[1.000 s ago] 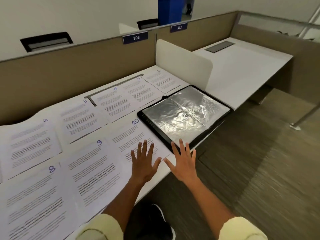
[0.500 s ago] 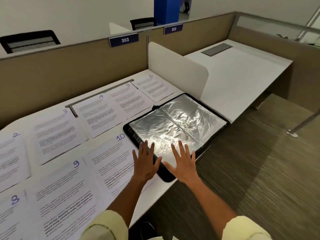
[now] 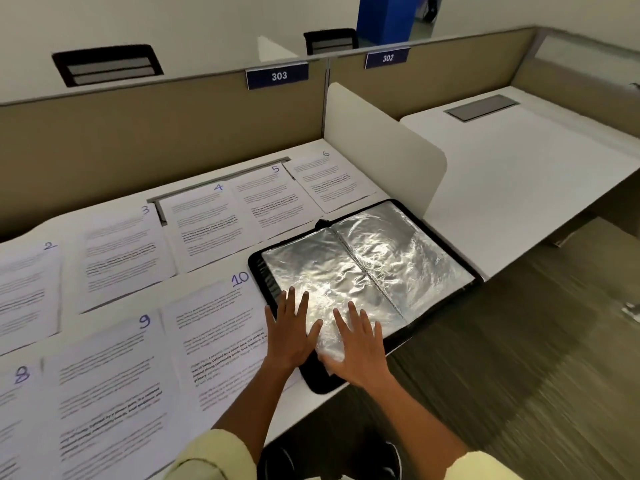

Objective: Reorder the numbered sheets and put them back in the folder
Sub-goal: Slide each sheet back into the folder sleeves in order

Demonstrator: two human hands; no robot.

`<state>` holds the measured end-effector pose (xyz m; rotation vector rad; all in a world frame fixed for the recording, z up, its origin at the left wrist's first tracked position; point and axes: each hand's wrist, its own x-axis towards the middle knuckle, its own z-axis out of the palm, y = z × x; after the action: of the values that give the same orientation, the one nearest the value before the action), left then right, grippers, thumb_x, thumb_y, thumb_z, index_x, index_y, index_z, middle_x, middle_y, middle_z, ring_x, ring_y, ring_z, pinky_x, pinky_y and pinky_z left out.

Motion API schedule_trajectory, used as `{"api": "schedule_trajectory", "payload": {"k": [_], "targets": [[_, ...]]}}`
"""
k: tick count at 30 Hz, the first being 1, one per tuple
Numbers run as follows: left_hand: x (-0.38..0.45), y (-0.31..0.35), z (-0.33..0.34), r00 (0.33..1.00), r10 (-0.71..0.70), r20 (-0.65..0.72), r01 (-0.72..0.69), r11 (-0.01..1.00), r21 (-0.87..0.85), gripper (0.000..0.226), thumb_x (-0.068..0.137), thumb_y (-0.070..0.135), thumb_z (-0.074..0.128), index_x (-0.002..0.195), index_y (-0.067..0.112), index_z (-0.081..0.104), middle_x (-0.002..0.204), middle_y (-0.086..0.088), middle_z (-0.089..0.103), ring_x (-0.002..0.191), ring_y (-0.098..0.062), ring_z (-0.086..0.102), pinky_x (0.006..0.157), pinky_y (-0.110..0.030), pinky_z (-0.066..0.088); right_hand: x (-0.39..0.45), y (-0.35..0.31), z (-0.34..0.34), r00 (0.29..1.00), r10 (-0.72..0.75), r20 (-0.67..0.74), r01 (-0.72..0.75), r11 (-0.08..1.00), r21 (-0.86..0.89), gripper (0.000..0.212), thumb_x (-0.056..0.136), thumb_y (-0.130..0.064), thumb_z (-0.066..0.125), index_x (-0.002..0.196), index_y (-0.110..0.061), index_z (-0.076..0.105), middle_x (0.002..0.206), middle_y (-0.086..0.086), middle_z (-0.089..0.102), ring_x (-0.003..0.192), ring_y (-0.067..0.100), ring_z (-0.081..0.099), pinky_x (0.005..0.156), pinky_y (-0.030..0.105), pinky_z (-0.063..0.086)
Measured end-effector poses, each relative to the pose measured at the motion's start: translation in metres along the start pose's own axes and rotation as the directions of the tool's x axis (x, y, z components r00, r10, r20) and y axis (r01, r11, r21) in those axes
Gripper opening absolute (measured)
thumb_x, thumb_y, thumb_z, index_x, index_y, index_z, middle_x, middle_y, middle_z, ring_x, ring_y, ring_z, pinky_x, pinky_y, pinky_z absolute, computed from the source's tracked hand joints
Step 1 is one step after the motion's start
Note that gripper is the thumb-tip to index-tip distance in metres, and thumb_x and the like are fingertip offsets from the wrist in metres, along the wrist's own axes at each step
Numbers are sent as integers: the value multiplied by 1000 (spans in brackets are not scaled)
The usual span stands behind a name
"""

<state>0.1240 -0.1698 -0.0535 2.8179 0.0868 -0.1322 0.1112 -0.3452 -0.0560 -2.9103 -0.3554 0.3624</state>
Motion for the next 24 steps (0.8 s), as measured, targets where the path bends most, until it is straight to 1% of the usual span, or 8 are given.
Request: {"api": "schedule_trajectory", "payload": {"k": [2,5,7,11,14,17,21,24], "targets": [[-1,3,3,999,-36,-10,36,999,-14,85,85,71,1,158,26,3,165,-6,-7,152,-27,-9,118,-55,-6,2,5,4,1000,-22,1,22,1000,-3,95,81,-84,37,157,-28,29,166,10,15,151,36,24,114,63,26],[-3,11,6,994,-101,-33,100,994,-33,87,85,71,1,158,24,5,165,-8,-5,152,-25,-9,118,-54,-6,2,7,-2,996,-69,55,71,997,-24,95,81,-82,33,159,-28,24,168,8,7,153,38,10,117,64,12],[-4,18,7,986,-159,-52,156,986,-61,89,83,73,0,158,25,4,165,-7,-7,151,-23,-12,118,-52,-8,1,7,-4,992,-110,62,112,993,-28,98,78,-82,34,158,-27,27,168,9,8,153,41,8,117,66,10],[-9,35,7,958,-269,-96,258,959,-115,88,84,71,0,158,24,4,165,-6,-6,151,-21,-12,119,-48,-7,10,15,-4,974,-201,103,205,978,-26,98,70,-81,45,149,-22,47,162,14,29,145,47,31,106,72,30],[-15,46,9,932,-335,-135,294,921,-257,79,92,63,17,157,19,13,165,-8,2,152,-21,-5,121,-44,-3,14,13,-13,954,-252,159,267,960,-81,95,83,-75,42,159,-23,21,168,11,2,152,46,2,115,70,11],[-28,57,12,872,-433,-229,317,855,-411,69,98,53,31,156,17,22,163,-8,19,151,-23,11,123,-44,13,18,15,-22,938,-278,208,300,950,-85,84,94,-64,43,160,-21,13,168,11,-3,151,46,-6,118,66,5],[-48,70,16,809,-519,-276,347,800,-489,48,104,29,43,150,17,36,153,-7,37,142,-17,29,113,-24,20,28,19,-35,905,-324,275,362,927,-98,65,102,-42,48,157,-19,22,168,10,4,151,45,2,120,62,12],[-56,74,22,786,-562,-258,397,779,-485,46,103,23,44,149,15,38,154,-9,37,143,-22,32,118,-32,24,35,28,-41,888,-366,278,404,910,-95,55,101,-18,52,152,-17,32,166,9,15,151,42,10,120,55,21]]}}
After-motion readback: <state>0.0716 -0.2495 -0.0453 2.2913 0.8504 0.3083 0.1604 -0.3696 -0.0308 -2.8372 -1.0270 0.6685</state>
